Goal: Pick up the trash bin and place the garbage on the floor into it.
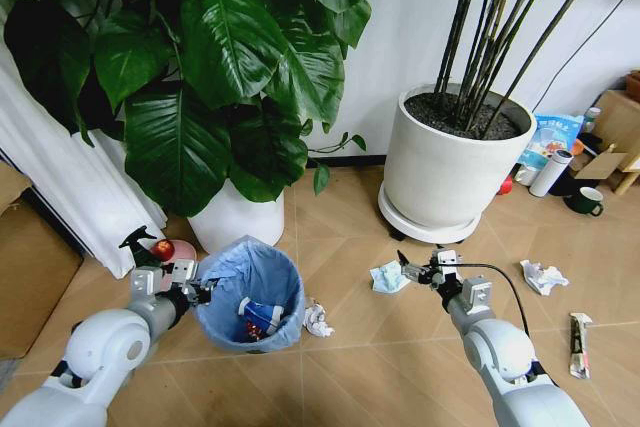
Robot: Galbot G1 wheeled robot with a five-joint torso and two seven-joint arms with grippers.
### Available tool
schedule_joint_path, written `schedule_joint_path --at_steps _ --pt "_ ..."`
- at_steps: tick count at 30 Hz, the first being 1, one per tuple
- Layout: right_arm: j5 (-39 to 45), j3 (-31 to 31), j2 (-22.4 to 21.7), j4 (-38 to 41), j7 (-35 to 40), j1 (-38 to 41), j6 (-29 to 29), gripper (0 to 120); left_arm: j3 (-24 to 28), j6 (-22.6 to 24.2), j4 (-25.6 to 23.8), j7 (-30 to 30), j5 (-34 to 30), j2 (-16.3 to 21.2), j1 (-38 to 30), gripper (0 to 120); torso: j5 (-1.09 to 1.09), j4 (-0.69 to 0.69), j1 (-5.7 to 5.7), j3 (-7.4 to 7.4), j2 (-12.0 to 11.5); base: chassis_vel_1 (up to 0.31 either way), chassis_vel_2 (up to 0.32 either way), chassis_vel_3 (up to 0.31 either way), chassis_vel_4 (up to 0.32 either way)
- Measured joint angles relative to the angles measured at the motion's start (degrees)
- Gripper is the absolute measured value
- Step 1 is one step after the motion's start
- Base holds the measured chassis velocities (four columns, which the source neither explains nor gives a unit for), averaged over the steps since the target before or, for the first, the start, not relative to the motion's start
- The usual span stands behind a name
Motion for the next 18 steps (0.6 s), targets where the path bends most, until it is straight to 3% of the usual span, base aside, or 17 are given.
schedule_joint_path --at_steps 1,5,9,15,18 --pt "0.0 0.0 0.0 0.0 0.0 0.0 0.0 100 0.0 0.0 0.0 0.0 0.0 0.0 0.0 2 0.00 0.00 0.00 0.00 0.0 0.000 0.000 0.000 0.000" --pt "2.2 -5.8 -7.2 -3.1 -6.5 2.9 0.2 100 -0.5 -0.3 1.0 0.9 -0.2 0.9 -0.7 2 -0.01 -0.01 -0.01 -0.01 0.0 0.000 0.000 0.000 0.000" --pt "4.7 -12.8 -9.3 -6.1 -7.2 7.3 -0.9 100 -0.6 -0.3 1.2 0.9 -0.5 0.9 -0.9 2 0.02 0.00 0.00 0.00 0.0 0.000 0.000 0.000 0.000" --pt "6.4 -23.1 -10.2 -10.3 -8.9 14.2 -2.5 100 -0.9 -0.3 1.9 0.7 -0.5 0.3 -1.0 2 0.01 0.01 0.00 0.01 0.0 0.000 0.000 0.000 0.000" --pt "5.3 -30.7 -8.2 -15.9 -11.3 20.4 -4.4 100 -1.0 -0.3 2.2 0.4 -0.5 0.0 -1.1 2 0.00 0.01 0.00 0.01 0.0 0.000 0.000 0.000 0.000"
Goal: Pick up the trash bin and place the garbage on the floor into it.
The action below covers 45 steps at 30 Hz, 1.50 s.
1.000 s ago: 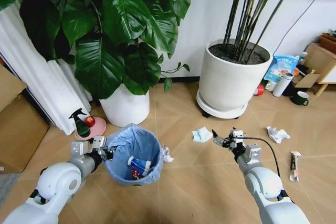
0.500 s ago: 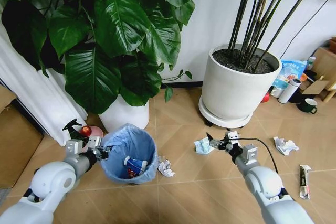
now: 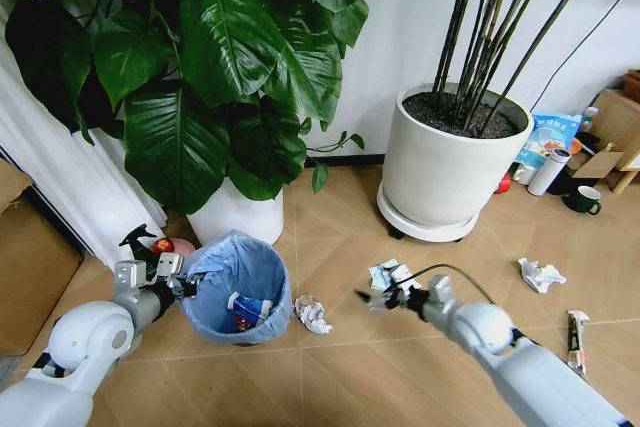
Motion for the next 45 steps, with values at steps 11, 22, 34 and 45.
schedule_joint_path --at_steps 11,22,34,45 --pt "-2.0 -12.0 11.6 -16.3 -3.7 12.6 0.2 100 0.2 0.1 1.1 -0.9 -0.9 -0.2 -1.0 2 0.00 0.01 0.00 0.00 0.0 0.000 0.000 0.000 0.000" --pt "-5.0 -13.6 17.7 -27.3 -3.4 14.9 0.3 100 0.0 0.2 1.5 -0.7 -1.7 0.3 -1.7 2 -0.01 -0.01 0.00 0.00 0.0 0.000 0.000 0.000 0.000" --pt "-6.7 -11.8 21.7 -36.4 -1.5 15.5 3.5 88 0.1 0.3 0.5 -0.8 -1.9 0.3 -1.5 2 -0.01 -0.01 0.00 -0.01 0.0 0.000 0.000 0.000 0.000" --pt "-7.1 -10.6 22.9 -38.3 -0.8 15.3 4.3 48 0.0 0.4 -0.1 -1.0 -1.9 0.2 -1.1 2 -0.01 -0.01 0.00 -0.01 0.0 0.000 0.000 0.000 0.000"
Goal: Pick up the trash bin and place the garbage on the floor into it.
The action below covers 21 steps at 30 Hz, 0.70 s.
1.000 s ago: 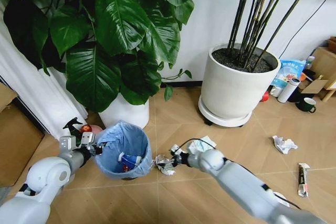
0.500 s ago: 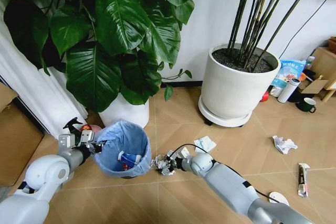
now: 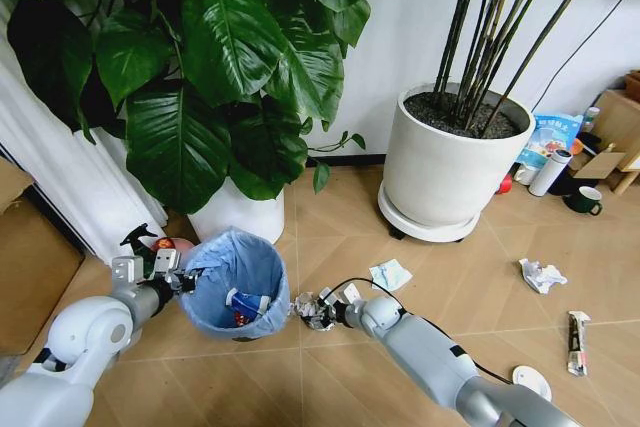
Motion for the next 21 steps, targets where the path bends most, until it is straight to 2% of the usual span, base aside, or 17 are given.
schedule_joint_path --at_steps 2,5,6,11,14,21 --pt "0.0 0.2 0.0 0.1 0.1 -0.1 0.0 45 0.0 0.0 0.0 0.0 0.0 0.0 0.0 2 0.00 0.00 0.00 0.00 0.0 0.000 0.000 0.000 0.000" --pt "-0.1 1.0 0.0 0.6 0.5 -0.6 0.1 31 0.0 0.0 -0.2 0.0 0.0 0.0 0.1 2 0.00 0.00 0.00 0.00 0.0 0.000 0.000 0.000 0.000" --pt "-0.1 1.0 0.0 0.6 0.5 -0.6 0.1 31 0.0 0.0 -0.2 0.0 0.0 0.0 0.1 2 0.00 0.00 0.00 0.00 0.0 0.000 0.000 0.000 0.000" --pt "-0.2 2.8 0.0 1.2 1.1 -1.1 0.0 7 0.1 0.0 -0.3 0.0 0.1 0.1 0.2 2 0.00 0.00 0.00 0.00 0.0 0.000 0.000 0.000 0.000" --pt "0.0 4.1 -0.3 2.4 1.4 -1.4 0.0 0 0.1 0.0 -0.3 0.0 0.1 0.1 0.2 2 0.00 0.00 0.00 0.00 0.0 0.000 0.000 0.000 0.000" --pt "1.9 8.7 -2.8 10.3 1.8 -3.8 -0.6 0 0.3 0.0 -0.3 0.1 0.1 0.4 0.1 2 0.00 0.00 0.00 0.00 0.0 0.000 0.000 0.000 0.000"
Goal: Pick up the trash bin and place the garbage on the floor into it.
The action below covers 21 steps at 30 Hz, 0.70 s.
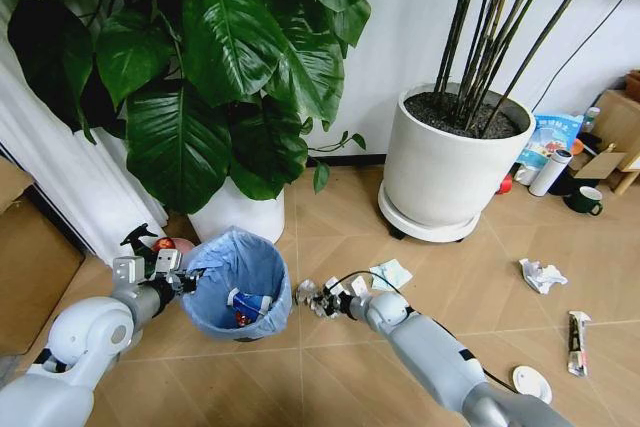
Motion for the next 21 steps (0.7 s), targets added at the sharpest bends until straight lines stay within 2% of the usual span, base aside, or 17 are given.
schedule_joint_path --at_steps 1,6,12,20,21 --pt "1.1 1.9 -1.4 4.6 0.2 -1.4 -0.6 0 0.1 0.0 0.0 0.1 0.0 0.3 -0.1 2 0.00 0.00 0.00 0.00 0.0 0.000 0.000 0.000 0.000" --pt "2.4 6.3 -4.2 15.9 0.3 -3.9 -0.6 0 1.0 0.0 0.3 0.3 0.0 1.5 -0.3 2 0.00 -0.01 0.00 0.00 0.0 0.000 0.000 0.000 0.000" --pt "3.4 7.9 -5.7 22.8 0.3 -3.4 -0.2 0 2.2 0.0 0.9 0.7 0.0 1.8 -0.9 2 0.01 0.00 0.00 0.00 0.0 0.000 0.000 0.000 0.000" --pt "10.9 8.6 -10.5 37.9 2.4 1.0 -3.7 0 4.9 0.2 2.3 1.7 -0.6 2.1 -3.4 2 0.00 0.01 0.00 0.00 0.0 0.000 0.000 0.000 0.000" --pt "10.9 8.6 -10.5 37.9 2.4 1.0 -3.7 0 4.9 0.2 2.3 1.7 -0.6 2.1 -3.4 2 0.00 0.01 0.00 0.00 0.0 0.000 0.000 0.000 0.000"
